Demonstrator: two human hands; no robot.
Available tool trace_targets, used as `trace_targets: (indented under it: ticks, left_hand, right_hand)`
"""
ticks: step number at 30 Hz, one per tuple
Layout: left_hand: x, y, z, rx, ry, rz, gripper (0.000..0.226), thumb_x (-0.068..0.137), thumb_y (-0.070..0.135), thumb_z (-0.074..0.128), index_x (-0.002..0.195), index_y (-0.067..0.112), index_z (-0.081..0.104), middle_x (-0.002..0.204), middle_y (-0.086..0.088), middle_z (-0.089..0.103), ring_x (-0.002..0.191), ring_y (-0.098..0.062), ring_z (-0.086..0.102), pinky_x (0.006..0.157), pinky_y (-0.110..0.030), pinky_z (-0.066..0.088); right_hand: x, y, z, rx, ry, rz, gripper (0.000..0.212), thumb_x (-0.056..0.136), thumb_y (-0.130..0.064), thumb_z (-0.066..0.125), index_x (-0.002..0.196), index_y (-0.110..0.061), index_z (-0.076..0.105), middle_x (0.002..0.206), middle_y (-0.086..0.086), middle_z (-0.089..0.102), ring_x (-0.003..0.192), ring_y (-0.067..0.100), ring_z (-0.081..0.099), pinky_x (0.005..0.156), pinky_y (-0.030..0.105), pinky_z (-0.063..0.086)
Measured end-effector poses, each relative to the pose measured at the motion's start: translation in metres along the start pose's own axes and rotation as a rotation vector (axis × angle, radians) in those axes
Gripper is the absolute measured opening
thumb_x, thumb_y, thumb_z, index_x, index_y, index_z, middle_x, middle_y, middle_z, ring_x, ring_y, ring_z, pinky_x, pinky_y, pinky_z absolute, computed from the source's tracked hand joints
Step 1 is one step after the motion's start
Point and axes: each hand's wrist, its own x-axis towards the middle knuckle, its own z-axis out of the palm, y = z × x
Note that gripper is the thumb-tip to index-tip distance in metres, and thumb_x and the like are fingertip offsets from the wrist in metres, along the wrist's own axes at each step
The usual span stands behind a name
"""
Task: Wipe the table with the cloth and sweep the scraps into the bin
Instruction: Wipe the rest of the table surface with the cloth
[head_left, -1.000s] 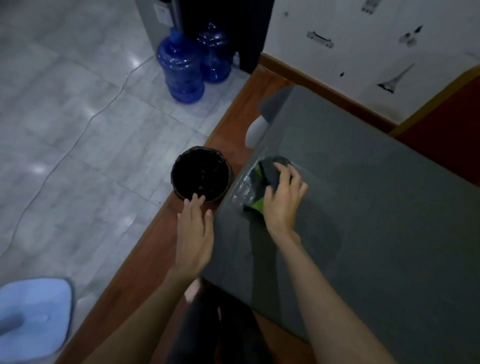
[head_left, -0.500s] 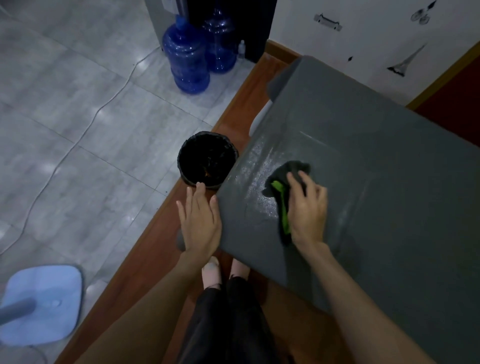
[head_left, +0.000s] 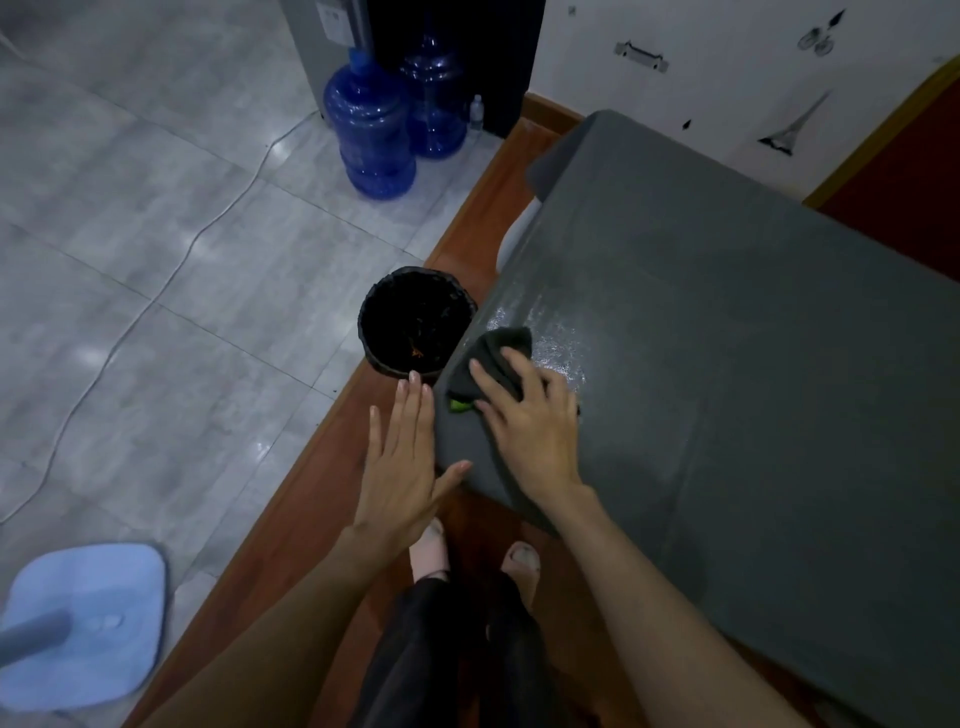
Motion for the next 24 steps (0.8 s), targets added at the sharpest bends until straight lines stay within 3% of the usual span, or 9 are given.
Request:
trace_targets:
  ticks: [2,6,7,11,14,17,20,22,24]
  left_hand:
    - [0.0,0.0,-0.001,0.015,-0.01,-0.009,0.091,0.092,0.073,0.005,0.156,0.011,-0.009,0.164,-0.007,-0.016,0.15,-0.017,-0.019,0.12,-0.044,-0.016]
    - [-0.002,0.008,0.002,-0.106,0.043,-0.061,0.081,0.096,0.066,0.004,0.156,0.014,-0.009,0.163,0.0,-0.02,0.15,-0.015,-0.02,0.12,-0.047,-0.014]
    - [-0.003,0.01,0.003,-0.161,0.061,-0.083,0.078,0.096,0.064,0.003,0.157,0.015,-0.009,0.164,0.002,-0.019,0.15,-0.014,-0.02,0.12,-0.049,-0.013]
    - [-0.004,0.017,0.003,-0.364,0.121,-0.16,0.067,0.099,0.056,0.002,0.157,0.023,-0.006,0.161,0.015,-0.018,0.149,-0.009,-0.02,0.119,-0.056,-0.012]
    - [-0.004,0.017,0.003,-0.379,0.125,-0.181,0.066,0.099,0.058,-0.003,0.157,0.028,-0.006,0.161,0.017,-0.015,0.149,-0.01,-0.019,0.119,-0.057,-0.011]
    - [-0.002,0.018,0.004,-0.277,0.098,-0.216,0.068,0.096,0.06,-0.01,0.156,0.028,-0.011,0.163,0.012,-0.014,0.149,-0.013,-0.02,0.118,-0.059,-0.01]
    - [0.0,0.029,0.005,-0.17,0.126,-0.299,0.073,0.093,0.06,-0.017,0.155,0.023,-0.013,0.164,0.006,-0.018,0.147,-0.013,-0.027,0.117,-0.058,-0.014]
    - [0.002,0.037,0.007,-0.128,0.152,-0.286,0.068,0.096,0.057,-0.014,0.155,0.023,-0.014,0.163,0.005,-0.021,0.147,-0.013,-0.028,0.117,-0.055,-0.016]
    - [0.002,0.04,0.01,-0.102,0.13,-0.245,0.064,0.095,0.057,-0.016,0.152,0.028,-0.02,0.163,0.008,-0.021,0.147,-0.013,-0.028,0.117,-0.056,-0.014]
  right_hand:
    - [-0.01,0.037,-0.008,-0.016,0.028,0.054,0.039,0.091,-0.032,0.065,0.129,-0.035,0.061,0.135,0.004,0.058,0.1,0.034,0.056,0.08,0.041,0.05]
    - [-0.011,0.066,-0.019,0.064,0.159,0.517,0.03,0.093,-0.026,0.063,0.123,-0.025,0.067,0.13,0.013,0.058,0.1,0.04,0.052,0.082,0.049,0.053]
    - [-0.005,0.051,-0.016,0.079,0.158,0.477,0.03,0.094,-0.027,0.061,0.123,-0.024,0.068,0.129,0.014,0.058,0.101,0.041,0.053,0.084,0.049,0.052]
    - [-0.02,-0.01,-0.003,0.093,0.059,-0.041,0.032,0.094,-0.037,0.055,0.123,-0.031,0.066,0.129,0.004,0.061,0.094,0.031,0.055,0.076,0.04,0.049]
    - [-0.08,0.027,-0.017,0.083,0.011,-0.231,0.033,0.094,-0.037,0.058,0.126,-0.035,0.063,0.13,-0.003,0.062,0.091,0.026,0.055,0.071,0.039,0.048]
    - [-0.127,0.104,-0.046,0.001,0.029,-0.14,0.032,0.095,-0.034,0.056,0.127,-0.032,0.064,0.128,0.004,0.062,0.087,0.03,0.054,0.072,0.044,0.05]
    - [-0.125,0.102,-0.048,0.066,0.147,0.258,0.031,0.098,-0.032,0.053,0.124,-0.024,0.066,0.121,0.013,0.06,0.091,0.033,0.053,0.079,0.047,0.051]
    - [-0.109,0.055,-0.032,0.102,0.161,0.164,0.032,0.097,-0.032,0.055,0.127,-0.025,0.064,0.121,0.012,0.06,0.096,0.03,0.054,0.084,0.043,0.05]
    - [-0.112,0.024,-0.022,0.079,0.079,-0.068,0.033,0.093,-0.033,0.061,0.126,-0.032,0.062,0.121,0.008,0.062,0.093,0.028,0.054,0.076,0.039,0.049]
